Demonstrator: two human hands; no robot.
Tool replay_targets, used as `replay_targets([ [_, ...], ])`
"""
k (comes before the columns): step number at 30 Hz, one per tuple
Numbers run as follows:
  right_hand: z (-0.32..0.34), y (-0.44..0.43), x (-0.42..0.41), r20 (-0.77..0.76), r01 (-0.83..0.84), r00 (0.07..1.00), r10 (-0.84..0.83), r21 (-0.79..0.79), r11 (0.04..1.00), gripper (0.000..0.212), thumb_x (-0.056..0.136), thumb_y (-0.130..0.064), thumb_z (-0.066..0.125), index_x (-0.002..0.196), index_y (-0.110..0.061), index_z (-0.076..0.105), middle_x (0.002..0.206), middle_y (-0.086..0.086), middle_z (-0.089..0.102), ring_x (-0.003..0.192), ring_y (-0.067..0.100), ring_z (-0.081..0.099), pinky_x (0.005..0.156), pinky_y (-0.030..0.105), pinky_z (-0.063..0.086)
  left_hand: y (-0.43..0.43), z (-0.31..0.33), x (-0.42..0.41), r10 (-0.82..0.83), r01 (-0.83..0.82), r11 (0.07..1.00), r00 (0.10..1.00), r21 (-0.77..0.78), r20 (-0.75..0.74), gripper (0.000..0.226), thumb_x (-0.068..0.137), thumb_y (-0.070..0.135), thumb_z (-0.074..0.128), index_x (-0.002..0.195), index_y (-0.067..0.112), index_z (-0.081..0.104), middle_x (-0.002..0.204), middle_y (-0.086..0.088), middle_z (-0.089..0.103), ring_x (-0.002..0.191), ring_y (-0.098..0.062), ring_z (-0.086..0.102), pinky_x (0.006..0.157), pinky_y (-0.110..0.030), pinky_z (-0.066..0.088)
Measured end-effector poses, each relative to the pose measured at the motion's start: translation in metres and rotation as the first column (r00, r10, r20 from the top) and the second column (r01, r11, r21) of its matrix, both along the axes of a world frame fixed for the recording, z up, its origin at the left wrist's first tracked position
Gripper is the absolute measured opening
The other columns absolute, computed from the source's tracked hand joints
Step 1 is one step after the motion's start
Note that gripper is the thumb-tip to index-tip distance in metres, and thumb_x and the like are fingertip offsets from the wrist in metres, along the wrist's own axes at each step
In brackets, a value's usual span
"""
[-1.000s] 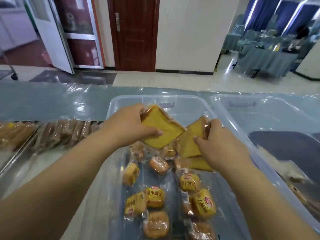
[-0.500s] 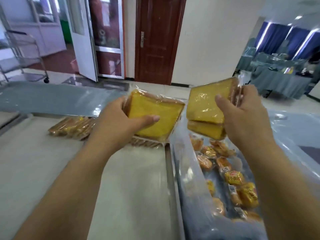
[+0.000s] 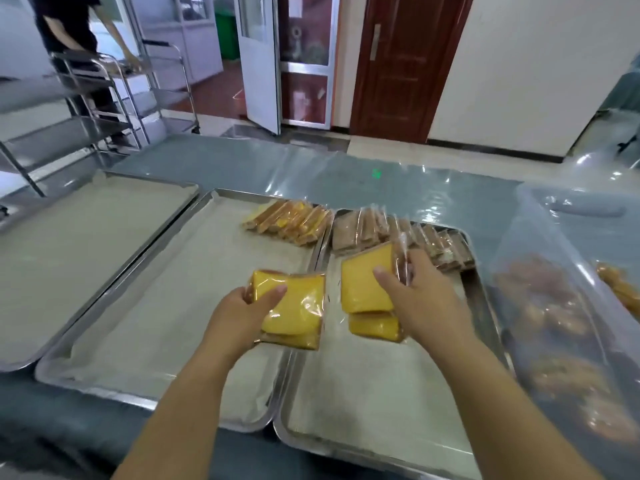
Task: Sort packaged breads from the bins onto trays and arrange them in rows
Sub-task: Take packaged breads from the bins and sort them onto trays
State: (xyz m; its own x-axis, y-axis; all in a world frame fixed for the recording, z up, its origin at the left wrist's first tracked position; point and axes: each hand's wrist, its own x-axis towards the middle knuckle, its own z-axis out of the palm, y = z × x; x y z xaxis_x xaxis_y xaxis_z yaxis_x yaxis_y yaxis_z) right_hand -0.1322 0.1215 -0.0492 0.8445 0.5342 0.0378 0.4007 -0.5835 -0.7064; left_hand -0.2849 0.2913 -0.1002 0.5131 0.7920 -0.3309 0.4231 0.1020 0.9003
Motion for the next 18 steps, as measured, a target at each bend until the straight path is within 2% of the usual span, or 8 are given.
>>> replay_targets([
  [4,-0.033,0.045,0.007,-0.044,-0.085,0.996,0.079,-0.131,0.988,0.025,0.090,-0.053,0.050,0.095,-0.028,0.046,0.093,-0.005,0.058,0.085,0.019,0.056,0.071,0.036,0.044,0.030,-0.023,-0.007,0.099,-0.104,0.987,0.994,-0.122,-0.045,0.044,0.084,0.056,0.058,0.101,0.015,0.058,0.097,-0.007,0.061,0.078,-0.027,0.058,0.067,-0.034,0.048],
  [8,-0.051,0.093,0.023,-0.057,-0.164,0.986,0.156,-0.192,0.968,0.025,0.093,-0.048,0.045,0.107,-0.027,0.046,0.100,0.000,0.057,0.089,0.023,0.056,0.073,0.037,0.045,0.063,-0.030,-0.001,0.243,-0.247,0.953,0.969,-0.178,-0.040,0.020,0.090,0.040,0.054,0.086,0.020,0.056,0.087,-0.010,0.055,0.067,-0.026,0.052,0.067,-0.034,0.043],
  [11,-0.051,0.126,0.034,-0.037,-0.237,0.971,0.234,-0.180,0.955,0.016,0.093,-0.041,0.043,0.100,-0.027,0.041,0.092,0.000,0.054,0.080,0.021,0.053,0.061,0.034,0.039,0.084,-0.028,0.012,0.319,-0.317,0.929,0.948,-0.192,-0.025,0.017,0.092,0.029,0.051,0.078,0.019,0.050,0.077,-0.008,0.046,0.060,-0.023,0.045,0.065,-0.032,0.040],
  [14,-0.046,0.157,0.041,0.004,-0.296,0.954,0.301,-0.165,0.941,0.011,0.093,-0.036,0.041,0.095,-0.026,0.036,0.091,0.000,0.051,0.075,0.020,0.050,0.054,0.031,0.031,0.103,-0.022,0.028,0.333,-0.322,0.924,0.943,-0.208,0.020,0.016,0.093,0.020,0.047,0.077,0.017,0.048,0.078,-0.006,0.045,0.064,-0.018,0.045,0.064,-0.031,0.044],
  [16,-0.041,0.179,0.042,0.016,-0.325,0.944,0.331,-0.153,0.933,0.013,0.092,-0.035,0.039,0.100,-0.024,0.037,0.099,0.001,0.050,0.082,0.024,0.052,0.063,0.034,0.039,0.119,-0.020,0.034,0.307,-0.295,0.936,0.951,-0.191,0.034,0.016,0.094,0.019,0.046,0.079,0.016,0.047,0.081,-0.006,0.046,0.066,-0.017,0.045,0.060,-0.029,0.044],
  [18,-0.038,0.203,0.040,0.030,-0.343,0.936,0.351,-0.157,0.926,0.015,0.093,-0.036,0.038,0.103,-0.025,0.037,0.106,0.000,0.048,0.088,0.024,0.051,0.072,0.036,0.040,0.137,-0.020,0.038,0.265,-0.256,0.955,0.963,-0.147,0.047,0.014,0.094,0.021,0.049,0.081,0.015,0.048,0.083,-0.008,0.049,0.070,-0.019,0.048,0.064,-0.032,0.045],
])
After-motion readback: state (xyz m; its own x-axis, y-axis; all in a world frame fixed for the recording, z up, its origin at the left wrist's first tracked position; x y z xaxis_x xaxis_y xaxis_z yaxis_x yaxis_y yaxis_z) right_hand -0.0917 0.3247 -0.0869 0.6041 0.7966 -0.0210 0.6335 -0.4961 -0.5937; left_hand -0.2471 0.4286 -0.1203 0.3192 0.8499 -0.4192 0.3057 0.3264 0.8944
